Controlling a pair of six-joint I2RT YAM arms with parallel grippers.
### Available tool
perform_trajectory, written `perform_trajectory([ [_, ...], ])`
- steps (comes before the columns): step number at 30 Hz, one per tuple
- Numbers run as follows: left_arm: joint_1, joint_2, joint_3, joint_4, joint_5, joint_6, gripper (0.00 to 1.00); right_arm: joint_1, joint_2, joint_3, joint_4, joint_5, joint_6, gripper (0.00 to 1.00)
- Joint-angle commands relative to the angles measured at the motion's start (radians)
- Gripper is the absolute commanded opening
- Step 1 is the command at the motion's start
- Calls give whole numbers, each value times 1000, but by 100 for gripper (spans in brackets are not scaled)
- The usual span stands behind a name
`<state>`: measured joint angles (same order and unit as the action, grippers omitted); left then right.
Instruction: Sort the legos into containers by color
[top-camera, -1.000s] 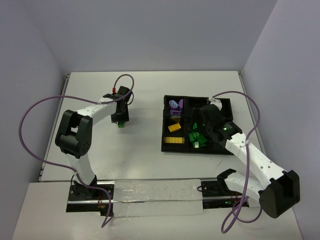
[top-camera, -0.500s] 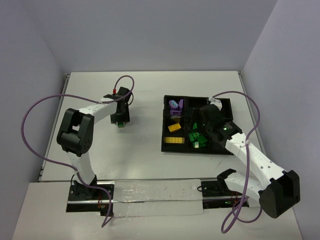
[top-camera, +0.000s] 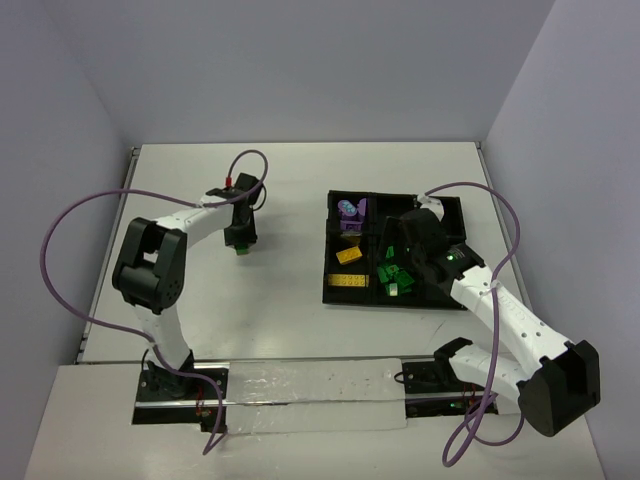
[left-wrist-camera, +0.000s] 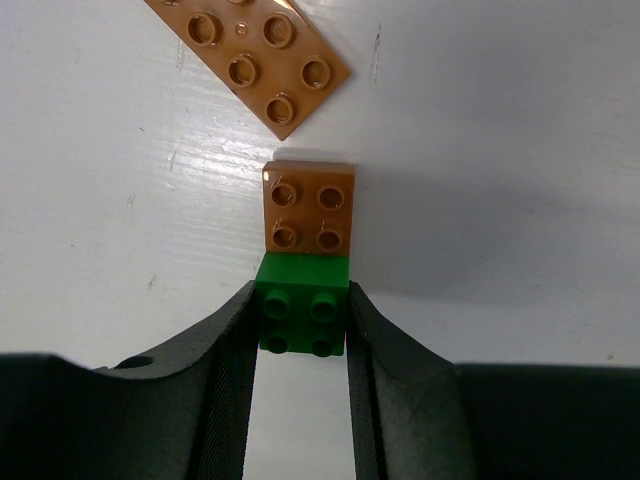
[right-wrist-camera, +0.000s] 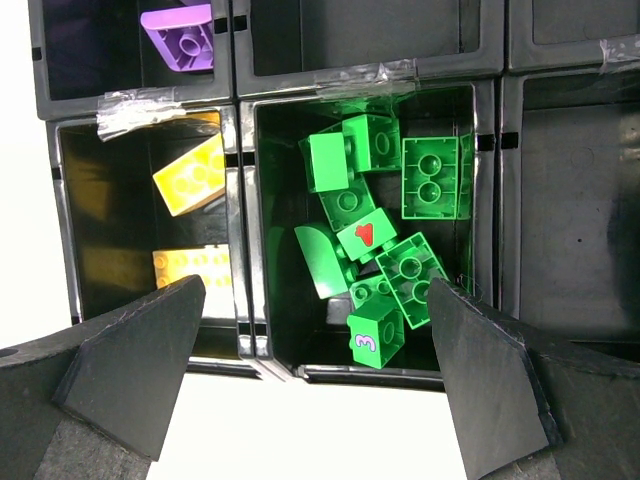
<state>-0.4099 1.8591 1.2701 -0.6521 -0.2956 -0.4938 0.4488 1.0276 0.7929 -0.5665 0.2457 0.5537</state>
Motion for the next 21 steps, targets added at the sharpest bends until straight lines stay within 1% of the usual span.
perform_trajectory([
  [1, 10, -150, 68, -31, 102, -13, 0, -5, -15, 48, 47, -28, -4, 100],
  [5, 27, -297, 66, 15, 288, -21, 0, -5, -15, 73, 95, -113, -36, 99],
  [6, 34, -321, 59, 30, 294, -27, 0, -5, -14, 78, 107, -135, -37, 99],
  [7, 53, -351, 48, 51, 362, -33, 0, -4, -11, 93, 125, -175, -46, 99],
  [11, 109, -412, 14, 123, 583, -58, 0, 3, 33, 169, 149, -287, -96, 99],
  [14, 131, -443, -1, 163, 658, -64, 0, 16, 63, 207, 164, -338, -112, 98],
  [16, 154, -481, -13, 203, 680, -61, 0, 26, 79, 223, 209, -478, -115, 98],
  [17, 178, -507, -42, 260, 751, -56, 0, 36, 104, 228, 272, -597, -93, 97],
  [18, 200, -523, -66, 308, 825, -58, 0, 50, 117, 232, 338, -680, -71, 98],
  [19, 216, -530, -80, 330, 885, -62, 0, 59, 126, 236, 391, -732, -60, 98],
  [21, 240, -539, -99, 379, 990, -80, 0, 67, 147, 245, 491, -780, -16, 97],
])
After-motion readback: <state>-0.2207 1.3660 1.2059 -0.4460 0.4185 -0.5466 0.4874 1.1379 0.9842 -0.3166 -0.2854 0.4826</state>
